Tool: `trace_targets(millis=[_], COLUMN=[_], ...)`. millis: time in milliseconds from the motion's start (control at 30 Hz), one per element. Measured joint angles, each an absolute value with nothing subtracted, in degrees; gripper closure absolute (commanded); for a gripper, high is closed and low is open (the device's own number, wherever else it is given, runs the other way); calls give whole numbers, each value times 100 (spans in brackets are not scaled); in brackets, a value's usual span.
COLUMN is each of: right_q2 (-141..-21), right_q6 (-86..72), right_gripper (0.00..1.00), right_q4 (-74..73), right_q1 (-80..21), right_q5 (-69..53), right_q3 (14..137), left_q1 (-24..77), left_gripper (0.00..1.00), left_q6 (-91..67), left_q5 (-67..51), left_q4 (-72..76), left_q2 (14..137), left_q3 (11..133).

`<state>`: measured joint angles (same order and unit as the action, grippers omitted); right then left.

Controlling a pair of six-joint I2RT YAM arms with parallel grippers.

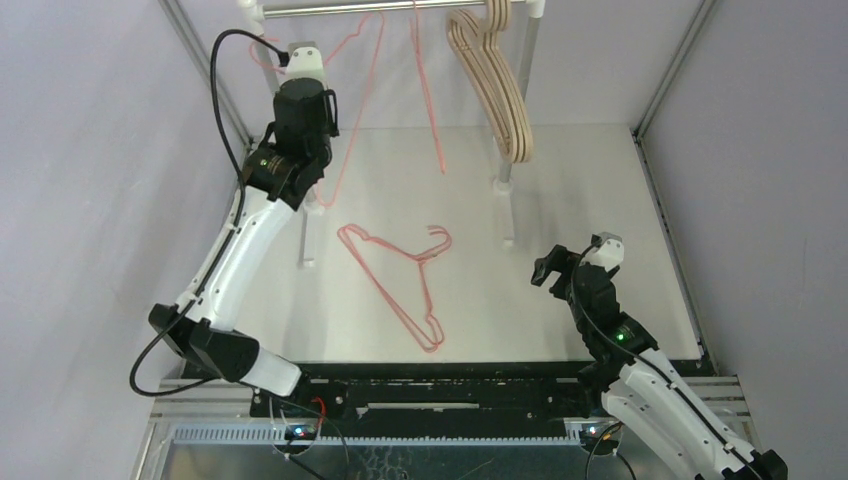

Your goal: Organize the hangers

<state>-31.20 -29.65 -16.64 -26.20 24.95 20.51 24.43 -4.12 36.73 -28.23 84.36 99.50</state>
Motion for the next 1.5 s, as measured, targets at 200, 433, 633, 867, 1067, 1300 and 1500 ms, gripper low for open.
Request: trace_targets(millis=[200, 433, 633, 867, 1067, 1300, 1500], right_q2=[-3249, -3387, -3524, -3575, -3586, -3518, -3391], right_q6=[-2941, -2864, -2858, -2840, -2845, -2847, -2847], right_gripper=[0, 0, 0, 0, 0, 0, 0], right_q4=[-1662, -1653, -1656, -1704, -1778, -1916, -1992], right_q1=[-2591, -2585, -2585, -2585, -2585, -2585, -2585], right_q5=[2504, 2523, 2532, 2519, 2506, 2504, 2521], right_q3=[2119, 2237, 2338, 2589, 2604, 2604, 2604], left_q1=[2460, 2556, 2751, 3164, 3433, 3739, 3844], left_gripper=[100, 100, 100, 100, 100, 100, 100], left_q6=[-38, 440, 711, 1160, 1437, 2121, 2718], left_q5=[4060, 4523, 4917, 5430, 5752, 6228, 6344], left_q4=[-2864, -2823, -2401, -1817, -1374, -604, -51], left_q2=[8772, 9185, 9170, 9124, 8847, 8654, 8650], left_q3=[10436, 10787, 10613, 10167, 9450, 9262, 9391])
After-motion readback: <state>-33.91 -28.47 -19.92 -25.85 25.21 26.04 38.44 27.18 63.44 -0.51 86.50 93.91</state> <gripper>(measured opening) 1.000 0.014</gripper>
